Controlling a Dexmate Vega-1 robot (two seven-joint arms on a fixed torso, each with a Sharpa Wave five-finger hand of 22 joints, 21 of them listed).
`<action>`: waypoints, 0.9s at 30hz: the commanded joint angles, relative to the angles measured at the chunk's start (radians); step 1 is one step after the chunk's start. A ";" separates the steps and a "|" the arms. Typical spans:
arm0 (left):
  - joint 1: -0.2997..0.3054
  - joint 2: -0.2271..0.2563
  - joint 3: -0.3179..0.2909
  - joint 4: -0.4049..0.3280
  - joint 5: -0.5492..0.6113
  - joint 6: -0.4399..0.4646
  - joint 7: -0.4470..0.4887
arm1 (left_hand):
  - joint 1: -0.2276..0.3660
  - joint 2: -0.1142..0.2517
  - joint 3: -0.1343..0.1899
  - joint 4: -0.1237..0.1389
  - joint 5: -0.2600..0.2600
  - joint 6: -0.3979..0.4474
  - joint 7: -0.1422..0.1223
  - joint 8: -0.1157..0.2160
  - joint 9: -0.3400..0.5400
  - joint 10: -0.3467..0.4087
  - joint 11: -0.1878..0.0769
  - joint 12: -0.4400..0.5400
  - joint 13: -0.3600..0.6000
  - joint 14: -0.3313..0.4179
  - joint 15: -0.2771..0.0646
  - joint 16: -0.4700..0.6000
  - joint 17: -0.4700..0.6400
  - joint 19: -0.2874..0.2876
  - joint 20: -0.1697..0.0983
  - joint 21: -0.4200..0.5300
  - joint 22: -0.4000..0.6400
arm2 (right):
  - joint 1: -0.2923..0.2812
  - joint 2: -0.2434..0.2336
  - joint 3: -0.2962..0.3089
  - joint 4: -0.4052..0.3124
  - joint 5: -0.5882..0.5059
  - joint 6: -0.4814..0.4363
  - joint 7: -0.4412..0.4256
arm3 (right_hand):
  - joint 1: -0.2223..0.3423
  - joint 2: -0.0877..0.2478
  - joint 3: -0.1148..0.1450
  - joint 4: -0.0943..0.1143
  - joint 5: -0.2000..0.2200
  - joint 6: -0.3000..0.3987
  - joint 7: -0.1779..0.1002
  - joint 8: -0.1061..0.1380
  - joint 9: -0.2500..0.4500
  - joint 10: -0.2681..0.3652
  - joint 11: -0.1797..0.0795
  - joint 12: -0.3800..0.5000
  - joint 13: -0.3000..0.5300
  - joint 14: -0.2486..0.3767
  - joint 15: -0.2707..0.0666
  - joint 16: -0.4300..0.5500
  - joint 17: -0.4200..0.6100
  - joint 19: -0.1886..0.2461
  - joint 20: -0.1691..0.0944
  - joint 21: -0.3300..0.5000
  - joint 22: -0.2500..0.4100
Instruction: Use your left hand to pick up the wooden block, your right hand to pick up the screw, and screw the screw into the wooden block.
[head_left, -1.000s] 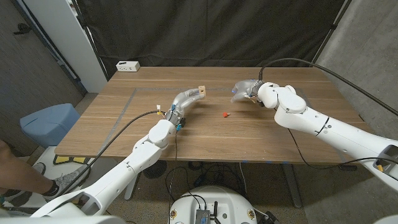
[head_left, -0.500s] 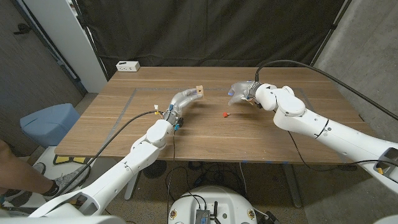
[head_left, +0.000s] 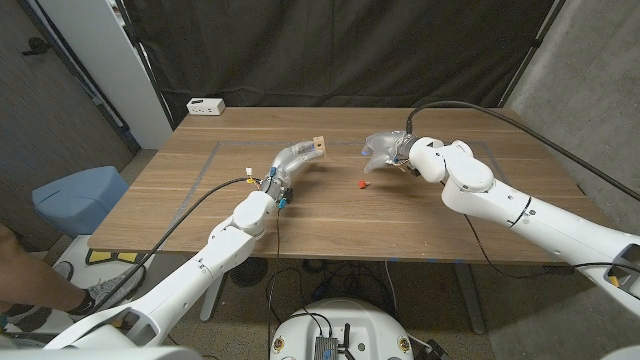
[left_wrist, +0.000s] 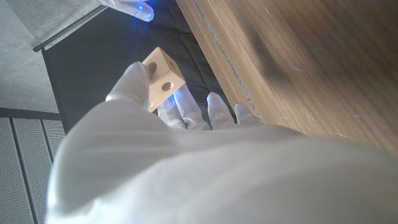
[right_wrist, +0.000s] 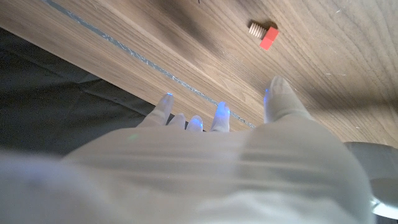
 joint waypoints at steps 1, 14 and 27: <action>-0.006 -0.001 -0.007 0.018 -0.017 -0.011 -0.015 | 0.004 0.008 -0.007 -0.001 0.006 0.008 -0.002 0.006 0.004 0.002 0.001 0.000 0.002 -0.005 -0.078 0.004 0.003 -0.008 0.003 0.005 0.002 | -0.028 -0.003 0.021 0.007 -0.037 0.099 -0.027 | 0.021 -0.006 0.010 0.002 0.002 0.015 0.000 0.011 0.005 0.007 -0.005 -0.003 0.002 0.012 -0.004 0.004 0.002 0.012 -0.001 0.002 0.004; -0.006 0.004 -0.019 0.039 -0.041 -0.028 -0.037 | 0.003 0.011 -0.010 0.000 0.007 0.007 -0.004 0.007 0.003 0.002 0.001 -0.004 0.005 -0.006 -0.078 0.006 0.003 -0.009 0.004 0.006 0.002 | -0.045 0.005 0.032 0.031 -0.070 0.180 -0.037 | 0.055 -0.021 0.017 0.002 0.004 0.031 -0.002 0.027 0.015 0.000 -0.003 -0.007 0.003 0.021 -0.009 0.005 0.003 0.023 -0.006 0.002 0.004; -0.009 0.015 -0.023 0.039 -0.043 -0.020 -0.040 | 0.002 0.014 -0.013 0.001 0.008 0.006 -0.005 0.007 0.002 0.002 0.002 -0.009 0.007 -0.008 -0.078 0.007 0.004 -0.012 0.005 0.006 0.002 | -0.040 -0.002 0.049 0.087 -0.079 0.306 -0.070 | 0.084 -0.031 0.023 0.003 0.005 0.033 -0.004 0.038 0.025 0.000 -0.008 -0.007 0.005 0.036 -0.019 0.007 0.004 0.041 -0.015 0.005 0.004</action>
